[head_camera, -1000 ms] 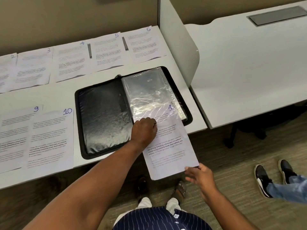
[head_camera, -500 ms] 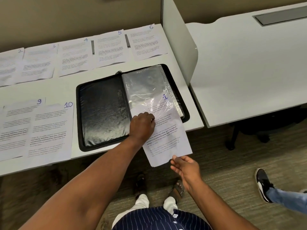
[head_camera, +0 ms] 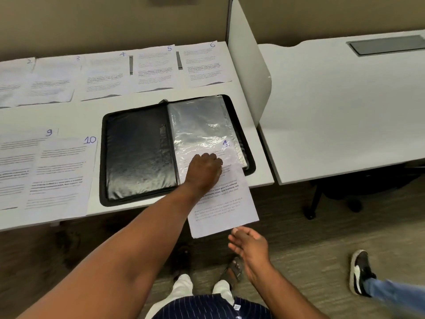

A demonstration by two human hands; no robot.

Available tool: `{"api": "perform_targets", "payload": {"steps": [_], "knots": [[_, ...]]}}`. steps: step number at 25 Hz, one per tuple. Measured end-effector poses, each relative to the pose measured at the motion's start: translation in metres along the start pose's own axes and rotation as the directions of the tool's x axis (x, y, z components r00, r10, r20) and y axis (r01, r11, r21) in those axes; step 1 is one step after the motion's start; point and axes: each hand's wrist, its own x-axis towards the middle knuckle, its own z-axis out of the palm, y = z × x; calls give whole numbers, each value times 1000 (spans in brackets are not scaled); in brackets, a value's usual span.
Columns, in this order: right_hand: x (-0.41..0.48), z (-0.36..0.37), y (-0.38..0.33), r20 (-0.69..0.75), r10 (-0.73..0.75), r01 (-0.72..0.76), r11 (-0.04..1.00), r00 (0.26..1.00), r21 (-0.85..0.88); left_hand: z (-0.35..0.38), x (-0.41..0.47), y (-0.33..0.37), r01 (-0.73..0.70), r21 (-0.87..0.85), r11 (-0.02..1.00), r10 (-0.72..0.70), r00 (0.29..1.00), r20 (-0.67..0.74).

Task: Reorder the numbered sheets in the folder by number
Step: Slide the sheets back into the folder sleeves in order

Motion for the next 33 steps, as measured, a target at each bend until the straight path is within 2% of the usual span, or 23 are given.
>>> {"api": "perform_targets", "payload": {"steps": [11,20,27,33], "knots": [[22,27,0,39,24,-23,1000,999,-9,0,0,15,53,4,999,-53,999,11],[36,56,-34,24,18,-18,1000,1000,15,-5,-1,17,72,30,997,-72,997,-5],[57,94,-73,10,-8,8,999,1000,39,-14,4,11,102,-54,993,-101,995,17],[68,123,-91,-2,-35,35,994,999,102,-34,13,4,153,-147,977,-134,982,132]]}}
